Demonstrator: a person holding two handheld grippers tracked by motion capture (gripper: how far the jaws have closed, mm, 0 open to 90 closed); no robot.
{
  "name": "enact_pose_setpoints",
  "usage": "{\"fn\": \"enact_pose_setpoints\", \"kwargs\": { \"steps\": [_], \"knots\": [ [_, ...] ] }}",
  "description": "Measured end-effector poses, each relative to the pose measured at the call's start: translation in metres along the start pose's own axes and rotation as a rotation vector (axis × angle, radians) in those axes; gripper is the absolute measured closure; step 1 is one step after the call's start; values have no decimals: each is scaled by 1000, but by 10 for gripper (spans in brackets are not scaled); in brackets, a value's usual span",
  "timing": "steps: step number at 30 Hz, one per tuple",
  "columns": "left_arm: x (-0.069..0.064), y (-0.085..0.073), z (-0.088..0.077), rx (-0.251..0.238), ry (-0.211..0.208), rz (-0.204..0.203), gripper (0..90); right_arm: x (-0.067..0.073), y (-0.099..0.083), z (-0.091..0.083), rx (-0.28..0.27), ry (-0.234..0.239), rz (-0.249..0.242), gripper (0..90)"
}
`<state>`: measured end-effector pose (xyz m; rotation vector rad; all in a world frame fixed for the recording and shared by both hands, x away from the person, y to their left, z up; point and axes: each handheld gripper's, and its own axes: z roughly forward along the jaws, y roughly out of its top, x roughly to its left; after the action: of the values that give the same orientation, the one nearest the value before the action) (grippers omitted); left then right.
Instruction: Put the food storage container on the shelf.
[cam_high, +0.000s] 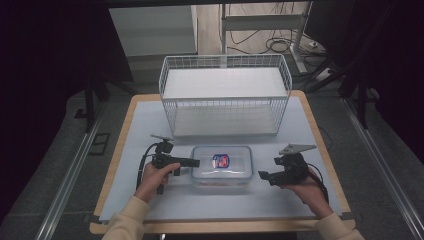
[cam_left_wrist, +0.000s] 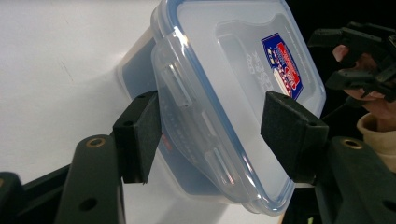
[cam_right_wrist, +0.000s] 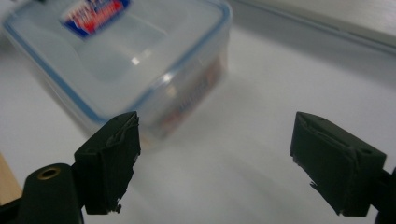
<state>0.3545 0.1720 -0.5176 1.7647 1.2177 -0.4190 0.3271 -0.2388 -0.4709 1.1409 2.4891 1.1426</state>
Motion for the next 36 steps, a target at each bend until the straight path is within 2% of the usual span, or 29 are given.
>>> {"fn": "enact_pose_setpoints", "kwargs": {
  "steps": [6,11,20,28,36],
  "knots": [
    [2,0,1,10,-14,-8,363,4,16,13,-7,67,25,154],
    [4,0,1,14,-19,-13,346,6,22,23,3,111,51,147],
    [5,0,3,20,-7,-26,276,6,22,23,3,110,53,147],
    [8,0,4,27,-13,-33,232,4,20,26,9,106,61,146],
    [6,0,4,28,-23,-29,259,3,20,25,3,99,65,146]
  ]
}}
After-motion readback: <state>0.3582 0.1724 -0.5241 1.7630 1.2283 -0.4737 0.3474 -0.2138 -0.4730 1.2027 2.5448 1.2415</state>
